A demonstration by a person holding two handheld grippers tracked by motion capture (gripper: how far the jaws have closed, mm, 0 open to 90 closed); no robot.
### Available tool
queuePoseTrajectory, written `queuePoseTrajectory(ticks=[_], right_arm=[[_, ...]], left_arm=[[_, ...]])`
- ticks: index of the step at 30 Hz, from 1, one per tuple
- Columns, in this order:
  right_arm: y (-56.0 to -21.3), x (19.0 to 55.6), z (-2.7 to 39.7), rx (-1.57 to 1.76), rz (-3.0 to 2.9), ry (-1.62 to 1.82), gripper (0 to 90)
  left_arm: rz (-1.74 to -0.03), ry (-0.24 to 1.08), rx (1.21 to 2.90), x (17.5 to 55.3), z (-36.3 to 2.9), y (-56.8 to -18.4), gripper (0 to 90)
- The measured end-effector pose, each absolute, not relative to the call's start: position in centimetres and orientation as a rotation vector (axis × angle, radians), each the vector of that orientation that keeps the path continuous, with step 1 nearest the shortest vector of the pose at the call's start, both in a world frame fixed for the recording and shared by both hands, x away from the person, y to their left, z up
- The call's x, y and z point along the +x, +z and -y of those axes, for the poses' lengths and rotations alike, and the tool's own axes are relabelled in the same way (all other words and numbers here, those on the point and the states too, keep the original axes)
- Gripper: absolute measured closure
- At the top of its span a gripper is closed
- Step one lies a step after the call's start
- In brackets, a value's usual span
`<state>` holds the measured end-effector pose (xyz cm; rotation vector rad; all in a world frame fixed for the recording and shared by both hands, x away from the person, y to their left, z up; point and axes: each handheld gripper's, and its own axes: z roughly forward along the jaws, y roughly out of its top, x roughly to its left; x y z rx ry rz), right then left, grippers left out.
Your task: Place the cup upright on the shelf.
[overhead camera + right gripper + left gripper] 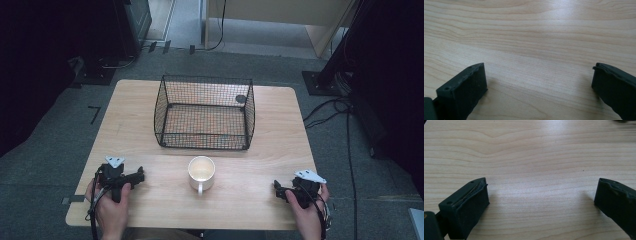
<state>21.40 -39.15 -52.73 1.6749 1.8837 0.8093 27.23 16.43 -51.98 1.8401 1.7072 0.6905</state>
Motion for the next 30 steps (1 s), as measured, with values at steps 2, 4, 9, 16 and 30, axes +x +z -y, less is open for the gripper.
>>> queuePoseTrajectory(ticks=[2, 4, 9, 16, 30], right_arm=[[-52.7, 21.4, 39.1, 1.677, -1.881, 0.808, 0.0], [-52.7, 21.3, 38.8, 1.708, -1.845, 0.797, 0.0], [-52.3, 21.2, 37.7, 1.701, -1.893, 0.822, 0.0], [-51.0, 21.3, 34.9, 1.654, -1.922, 0.858, 0.0], [-49.8, 20.7, 30.8, 1.57, -1.983, 0.916, 0.0]], left_arm=[[-1.707, 0.69, 1.84, 27.2, -16.4, -52.0, 0.0], [-1.707, 0.69, 1.839, 27.2, -16.4, -52.0, 0.0], [-1.707, 0.69, 1.839, 27.2, -16.4, -52.0, 0.0], [-1.707, 0.69, 1.839, 27.2, -16.4, -52.0, 0.0], [-1.702, 0.689, 1.843, 27.2, -16.4, -52.0, 0.0]])
